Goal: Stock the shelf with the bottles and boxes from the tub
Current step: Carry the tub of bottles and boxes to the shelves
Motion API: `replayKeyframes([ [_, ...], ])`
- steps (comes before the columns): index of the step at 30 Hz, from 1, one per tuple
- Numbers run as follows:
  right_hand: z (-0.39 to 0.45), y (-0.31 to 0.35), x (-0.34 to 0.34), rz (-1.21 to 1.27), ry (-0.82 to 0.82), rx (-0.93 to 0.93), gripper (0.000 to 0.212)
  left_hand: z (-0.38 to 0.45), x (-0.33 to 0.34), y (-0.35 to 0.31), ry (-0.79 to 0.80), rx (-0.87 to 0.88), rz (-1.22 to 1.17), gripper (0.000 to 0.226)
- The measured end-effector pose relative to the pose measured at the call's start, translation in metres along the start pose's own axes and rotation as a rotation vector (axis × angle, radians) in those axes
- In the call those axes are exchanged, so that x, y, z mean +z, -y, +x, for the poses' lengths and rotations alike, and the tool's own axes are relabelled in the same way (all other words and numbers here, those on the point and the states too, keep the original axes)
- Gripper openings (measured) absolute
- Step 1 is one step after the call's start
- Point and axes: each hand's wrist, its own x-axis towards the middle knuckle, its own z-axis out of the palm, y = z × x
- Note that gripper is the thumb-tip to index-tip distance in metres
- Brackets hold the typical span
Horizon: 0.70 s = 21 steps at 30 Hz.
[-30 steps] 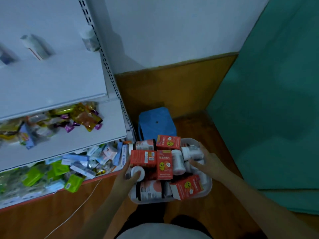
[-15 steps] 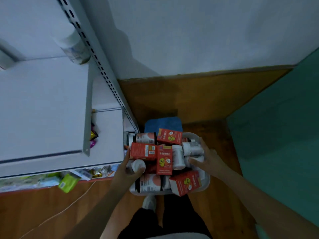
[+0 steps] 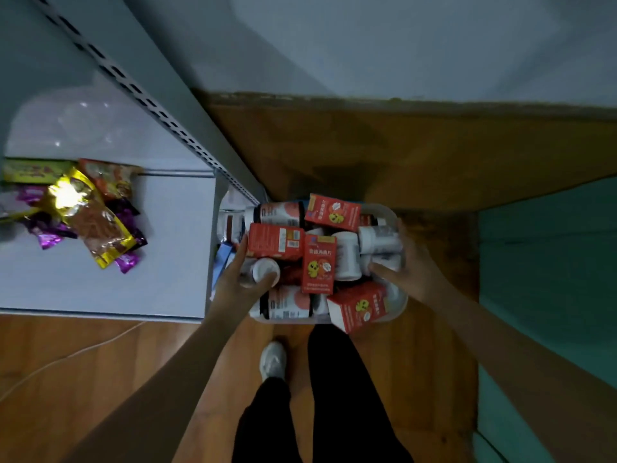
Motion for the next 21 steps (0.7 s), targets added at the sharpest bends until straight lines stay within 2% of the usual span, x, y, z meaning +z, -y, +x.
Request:
replayKeyframes([
  [7,0.031,-0.018,0.005,0.029,-0.02,0.042,0.103,0.037,0.019,0.008,0.034,-0.033,-0.014,0.097],
  [12,0.025,-0.036,0.017,0.042,-0.057,0.162,0.107,0.034,0.025,0.026,0.049,-0.03,0.031,0.104],
  [18,0.024,-0.033,0.019,-0.028,-0.08,0.215,0.108,0.035,0.029,0.028,0.068,-0.038,0.079,0.105],
  [21,0.023,-0.028,0.017,-0.036,-0.066,0.226,0.111,0.032,0.027,0.017,0.12,-0.084,0.013,0.116],
])
